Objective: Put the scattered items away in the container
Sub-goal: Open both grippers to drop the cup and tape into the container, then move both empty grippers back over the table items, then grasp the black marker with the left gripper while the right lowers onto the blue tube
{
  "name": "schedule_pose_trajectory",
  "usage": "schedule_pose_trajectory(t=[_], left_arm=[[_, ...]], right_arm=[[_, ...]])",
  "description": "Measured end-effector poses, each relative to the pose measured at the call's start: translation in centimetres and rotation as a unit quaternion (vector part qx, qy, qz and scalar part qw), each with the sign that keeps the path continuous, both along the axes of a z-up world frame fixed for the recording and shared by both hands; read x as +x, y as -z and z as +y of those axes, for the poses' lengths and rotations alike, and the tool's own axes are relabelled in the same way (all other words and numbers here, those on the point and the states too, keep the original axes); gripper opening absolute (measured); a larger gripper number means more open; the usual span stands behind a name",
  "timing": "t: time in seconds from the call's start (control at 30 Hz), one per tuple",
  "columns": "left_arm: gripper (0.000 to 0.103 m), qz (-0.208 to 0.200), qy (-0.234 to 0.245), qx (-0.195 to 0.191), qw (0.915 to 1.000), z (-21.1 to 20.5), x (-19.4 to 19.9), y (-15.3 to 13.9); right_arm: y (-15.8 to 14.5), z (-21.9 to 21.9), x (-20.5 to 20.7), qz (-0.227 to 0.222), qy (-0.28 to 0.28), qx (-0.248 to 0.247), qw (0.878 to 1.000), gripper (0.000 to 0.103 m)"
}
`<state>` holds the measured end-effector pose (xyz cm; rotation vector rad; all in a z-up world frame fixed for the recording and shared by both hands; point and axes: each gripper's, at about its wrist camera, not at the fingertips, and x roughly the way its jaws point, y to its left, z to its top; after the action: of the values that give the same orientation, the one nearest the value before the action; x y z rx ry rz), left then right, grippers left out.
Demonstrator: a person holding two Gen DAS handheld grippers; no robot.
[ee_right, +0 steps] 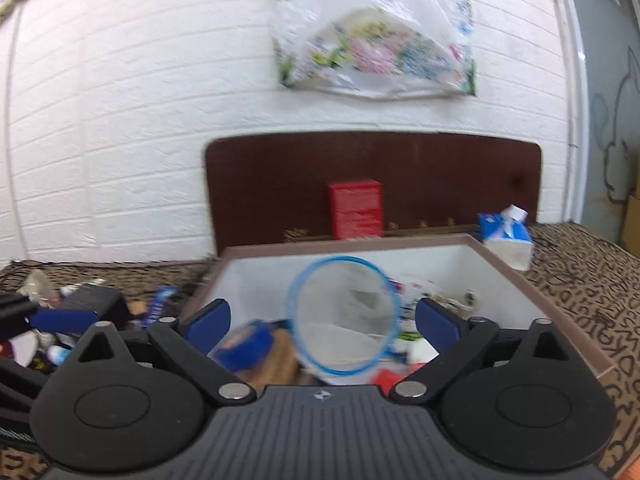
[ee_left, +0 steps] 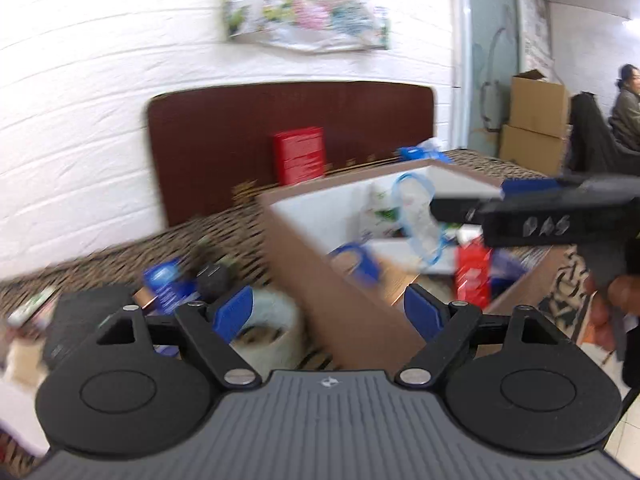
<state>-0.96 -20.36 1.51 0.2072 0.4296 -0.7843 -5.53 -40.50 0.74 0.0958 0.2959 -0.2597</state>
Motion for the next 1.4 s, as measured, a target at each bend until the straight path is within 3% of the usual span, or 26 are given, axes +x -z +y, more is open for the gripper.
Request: schedule_pose_trajectory(t=[0.13, 0.27, 0.47, 0.6, 0.77, 0.9, 1.07, 1.23, 1.4], left_arm=[[0.085, 0.025, -0.058, 0.012, 0.998, 5.1, -0.2, 2.0], [0.085, 0.064, -0.129, 0.024, 0.9893, 10.2, 0.4, 4.8], [0.085, 0.1, -0.214, 0.019, 0.9716, 15.8, 1.6, 6.7], [0.085, 0.087, -0.234, 0.025, 0.9681, 16.4, 2.1, 6.6], [0.085, 0.086, -0.236, 0.027, 0.9676, 15.8, 2.7, 7.0], [0.085, 0.073, -0.241, 0.027, 0.9675, 15.2, 3.6, 7.0], [0.084, 0.049, -0.243, 0.05, 0.9674, 13.7, 5.2, 6.8], [0.044, 0.08, -0.246, 0.065, 0.9636, 14.6, 6.4, 8.1], [0.02, 0.073, -0.243, 0.053, 0.9659, 17.1, 5.6, 8.5]], right_arm=[[-0.2, 4.8, 0.5, -0.012, -0.058, -0.007, 0.998, 0.103], [0.8, 10.2, 1.6, -0.011, -0.114, -0.032, 0.993, 0.103], [4.6, 16.3, 5.2, 0.052, -0.199, -0.068, 0.976, 0.103], [7.3, 17.5, 6.9, 0.093, -0.203, -0.06, 0.973, 0.103], [10.2, 16.3, 7.9, 0.13, -0.167, -0.043, 0.976, 0.103], [10.8, 15.2, 8.6, 0.146, -0.171, 0.004, 0.974, 0.103], [11.0, 16.1, 8.3, 0.144, -0.181, -0.018, 0.973, 0.103], [11.0, 15.8, 8.3, 0.143, -0.184, -0.004, 0.972, 0.103], [11.0, 15.7, 8.5, 0.144, -0.187, -0.003, 0.972, 0.103]])
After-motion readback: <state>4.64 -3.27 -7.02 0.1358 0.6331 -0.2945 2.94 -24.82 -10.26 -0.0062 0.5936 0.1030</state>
